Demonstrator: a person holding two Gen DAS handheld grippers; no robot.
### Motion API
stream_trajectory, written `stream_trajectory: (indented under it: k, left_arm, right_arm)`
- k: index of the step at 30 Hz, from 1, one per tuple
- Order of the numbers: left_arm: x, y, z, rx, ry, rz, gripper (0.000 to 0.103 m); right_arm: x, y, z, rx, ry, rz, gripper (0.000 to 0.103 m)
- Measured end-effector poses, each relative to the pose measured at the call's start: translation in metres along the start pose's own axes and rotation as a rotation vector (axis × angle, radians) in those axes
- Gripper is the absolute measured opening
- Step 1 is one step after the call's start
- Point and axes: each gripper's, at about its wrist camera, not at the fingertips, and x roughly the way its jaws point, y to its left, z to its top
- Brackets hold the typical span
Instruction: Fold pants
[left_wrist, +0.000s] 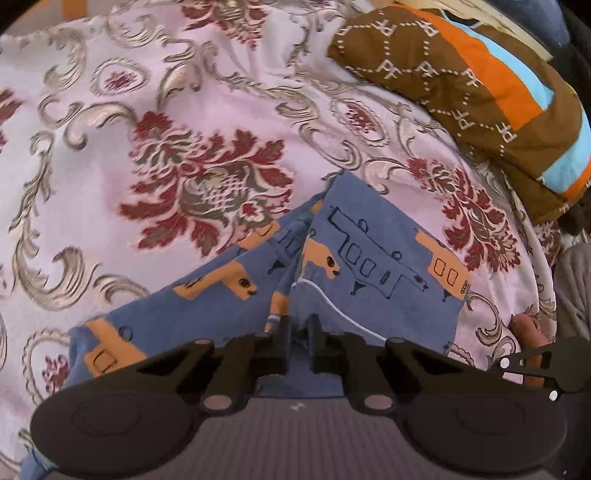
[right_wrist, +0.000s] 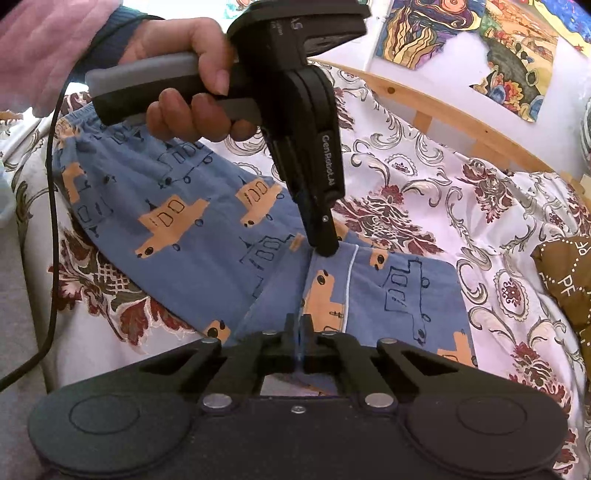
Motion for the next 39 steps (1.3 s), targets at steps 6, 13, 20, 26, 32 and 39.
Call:
stream_trajectory:
  k: [6, 13, 20, 26, 32, 39]
  left_arm:
    - [0.002, -0.002, -0.003, 0.020, -0.004, 0.022, 0.009]
    - [0.005, -0.003, 0.001, 0.012, 0.011, 0.031, 0.010]
    - [0.007, -0.002, 0.000, 0.006, 0.016, 0.030, 0.010]
    - [0.006, -0.001, 0.000, -0.004, 0.016, 0.027, 0.010]
    - [0.005, 0.002, 0.000, -0.012, 0.015, 0.015, 0.010]
    - [0.007, 0.002, 0.000, -0.014, 0.016, 0.015, 0.010]
  right_arm:
    - [-0.011, 0.000, -0.004, 0.012, -0.023, 0.035, 0.070]
    - [0.006, 0.004, 0.002, 0.015, 0.017, 0.029, 0.057]
    - [-0.008, 0.000, -0.002, 0.019, -0.007, 0.004, 0.032]
    - [-0.023, -0.003, 0.000, 0.028, -0.080, 0.025, 0.033]
    - [-0.008, 0.005, -0.006, -0.152, 0.006, -0.065, 0.033]
    - [0.000, 0.012, -0.011, -0.202, 0.013, -0.038, 0.032]
